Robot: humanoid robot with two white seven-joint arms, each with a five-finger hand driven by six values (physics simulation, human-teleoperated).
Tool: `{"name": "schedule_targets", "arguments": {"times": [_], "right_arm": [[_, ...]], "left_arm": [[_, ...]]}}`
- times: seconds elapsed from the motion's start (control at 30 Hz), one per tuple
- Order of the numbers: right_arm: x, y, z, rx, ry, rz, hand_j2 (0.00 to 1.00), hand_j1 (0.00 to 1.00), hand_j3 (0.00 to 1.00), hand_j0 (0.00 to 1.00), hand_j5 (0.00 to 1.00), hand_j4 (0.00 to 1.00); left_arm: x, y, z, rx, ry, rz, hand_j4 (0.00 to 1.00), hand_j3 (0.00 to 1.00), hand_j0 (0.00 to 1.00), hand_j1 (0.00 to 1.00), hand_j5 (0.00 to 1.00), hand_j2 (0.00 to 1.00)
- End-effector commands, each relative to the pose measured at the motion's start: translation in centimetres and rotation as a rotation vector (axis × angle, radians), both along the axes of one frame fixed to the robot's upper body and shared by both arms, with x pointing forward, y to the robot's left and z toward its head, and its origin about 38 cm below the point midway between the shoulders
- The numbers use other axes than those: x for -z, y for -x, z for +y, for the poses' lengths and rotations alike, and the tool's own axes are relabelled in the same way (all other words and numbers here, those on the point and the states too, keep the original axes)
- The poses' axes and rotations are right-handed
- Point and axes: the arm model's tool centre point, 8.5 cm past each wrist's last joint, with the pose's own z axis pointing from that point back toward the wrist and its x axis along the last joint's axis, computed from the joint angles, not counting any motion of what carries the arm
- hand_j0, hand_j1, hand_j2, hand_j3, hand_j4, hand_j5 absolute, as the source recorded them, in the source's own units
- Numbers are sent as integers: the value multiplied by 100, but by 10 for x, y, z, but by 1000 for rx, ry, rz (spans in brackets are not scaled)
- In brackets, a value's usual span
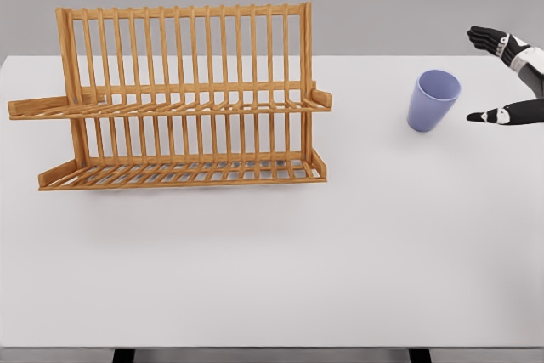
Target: Right arm put cup on second shelf
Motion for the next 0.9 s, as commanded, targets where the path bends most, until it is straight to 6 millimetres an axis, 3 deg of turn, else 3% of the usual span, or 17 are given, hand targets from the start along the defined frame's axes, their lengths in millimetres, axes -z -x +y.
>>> {"name": "schedule_targets", "arguments": {"times": [0.0, 0.37, 0.87], "right_arm": [[12, -3, -6, 38, -44, 30, 100, 100, 100, 100, 100, 100], [38, -29, -4, 166, -251, 158, 100, 100, 100, 100, 100, 100], [51, -34, 1, 189, -285, 274, 100, 100, 100, 100, 100, 100]], "left_arm": [[0, 0, 0, 0, -1, 0, 100, 100, 100, 100, 100, 100], [0, 0, 0, 0, -1, 0, 100, 100, 100, 100, 100, 100], [0, 0, 0, 0, -1, 0, 100, 100, 100, 100, 100, 100]]}}
